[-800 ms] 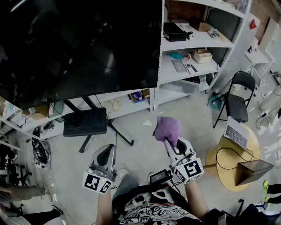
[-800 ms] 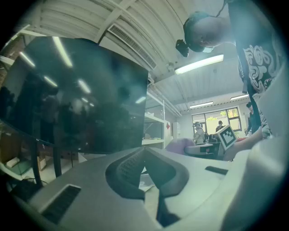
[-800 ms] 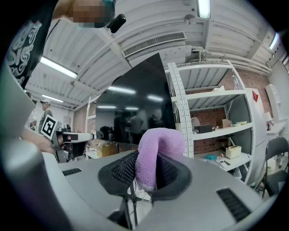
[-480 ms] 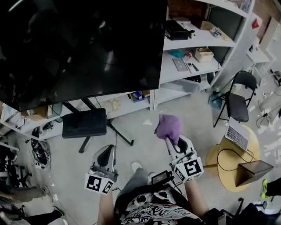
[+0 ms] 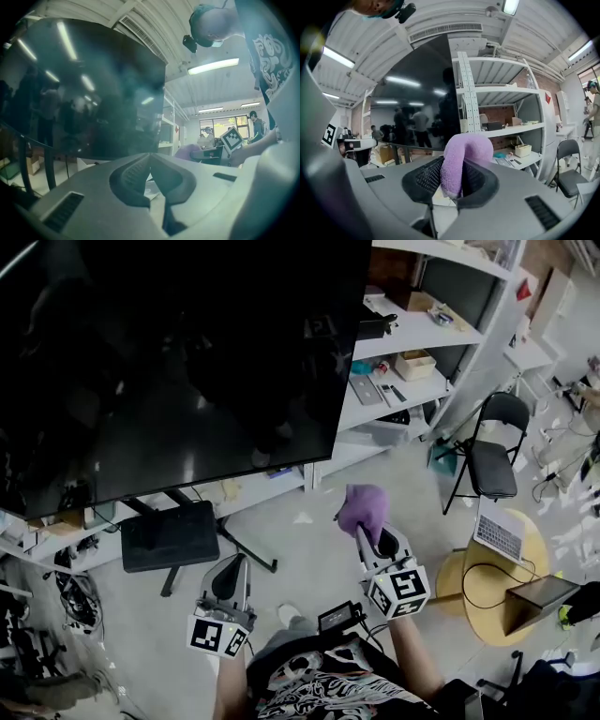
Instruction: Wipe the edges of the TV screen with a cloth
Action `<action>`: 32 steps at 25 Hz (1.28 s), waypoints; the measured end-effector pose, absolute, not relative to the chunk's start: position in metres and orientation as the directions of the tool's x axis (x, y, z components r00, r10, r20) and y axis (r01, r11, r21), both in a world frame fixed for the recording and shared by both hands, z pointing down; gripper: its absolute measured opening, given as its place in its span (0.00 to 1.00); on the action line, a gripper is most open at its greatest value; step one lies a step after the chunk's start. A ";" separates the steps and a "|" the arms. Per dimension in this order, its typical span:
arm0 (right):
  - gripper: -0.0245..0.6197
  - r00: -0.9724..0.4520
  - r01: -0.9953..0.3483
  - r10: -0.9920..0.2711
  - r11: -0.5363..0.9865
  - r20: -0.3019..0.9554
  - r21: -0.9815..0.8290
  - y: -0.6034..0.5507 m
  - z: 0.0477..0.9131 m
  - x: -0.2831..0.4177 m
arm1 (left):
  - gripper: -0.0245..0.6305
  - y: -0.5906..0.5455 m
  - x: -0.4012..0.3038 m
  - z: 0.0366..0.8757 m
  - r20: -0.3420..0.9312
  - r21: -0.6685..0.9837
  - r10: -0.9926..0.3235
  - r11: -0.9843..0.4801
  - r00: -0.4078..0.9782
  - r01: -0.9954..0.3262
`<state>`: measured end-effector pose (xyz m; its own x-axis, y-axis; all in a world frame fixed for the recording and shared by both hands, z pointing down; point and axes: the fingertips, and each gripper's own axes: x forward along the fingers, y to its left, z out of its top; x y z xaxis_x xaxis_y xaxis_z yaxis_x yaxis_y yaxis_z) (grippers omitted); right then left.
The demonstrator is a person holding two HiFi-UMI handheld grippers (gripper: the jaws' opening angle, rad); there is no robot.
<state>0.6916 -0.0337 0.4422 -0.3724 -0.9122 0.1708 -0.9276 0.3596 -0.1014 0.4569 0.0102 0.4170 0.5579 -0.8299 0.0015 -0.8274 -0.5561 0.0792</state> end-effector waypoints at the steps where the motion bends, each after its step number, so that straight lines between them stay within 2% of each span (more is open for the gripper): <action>1: 0.20 -0.362 -0.931 -0.915 0.348 0.175 -0.105 -0.044 0.443 0.691 | 0.06 0.002 0.452 0.416 0.000 0.085 -0.829 -0.557 0.559 -0.826; 5: 0.20 -0.338 -0.941 -0.919 0.327 0.205 -0.086 -0.076 0.449 0.683 | 0.06 -0.023 0.438 0.414 -0.039 0.140 -0.805 -0.591 0.592 -0.795; 10: 0.20 -0.324 -0.946 -0.920 0.316 0.221 -0.070 -0.097 0.457 0.668 | 0.06 -0.030 0.429 0.409 -0.057 0.105 -0.778 -0.628 0.626 -0.771; 17: 0.20 -0.309 -0.951 -0.919 0.303 0.245 -0.061 -0.136 0.452 0.666 | 0.06 -0.041 0.411 0.409 -0.057 0.125 -0.811 -0.584 0.582 -0.802; 32: 0.20 -0.480 -0.876 -0.840 0.475 0.252 -0.085 -0.194 0.447 0.661 | 0.06 -0.082 0.438 0.398 -0.029 0.123 -0.854 -0.520 0.520 -0.845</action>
<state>0.6614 -0.1944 0.4475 -0.4801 -0.8403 0.2516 -0.8759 0.4749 -0.0852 0.4375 -0.0817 0.3981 0.5202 -0.8535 -0.0295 -0.8455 -0.5196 0.1234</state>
